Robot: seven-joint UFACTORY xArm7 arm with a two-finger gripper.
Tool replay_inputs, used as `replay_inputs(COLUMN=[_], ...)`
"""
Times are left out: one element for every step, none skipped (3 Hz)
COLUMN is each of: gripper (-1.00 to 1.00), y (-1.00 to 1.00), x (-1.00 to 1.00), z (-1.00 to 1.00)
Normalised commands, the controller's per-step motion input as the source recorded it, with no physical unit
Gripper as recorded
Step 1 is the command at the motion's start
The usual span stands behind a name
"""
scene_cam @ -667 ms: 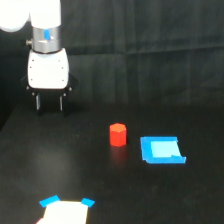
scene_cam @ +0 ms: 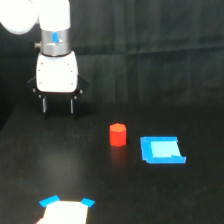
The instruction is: Pick up the red object from the table
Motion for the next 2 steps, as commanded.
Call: replay_inputs(gripper=[0.69, 0.09], y=[-0.46, -0.47], x=[1.00, 1.00], z=[-0.25, -0.46])
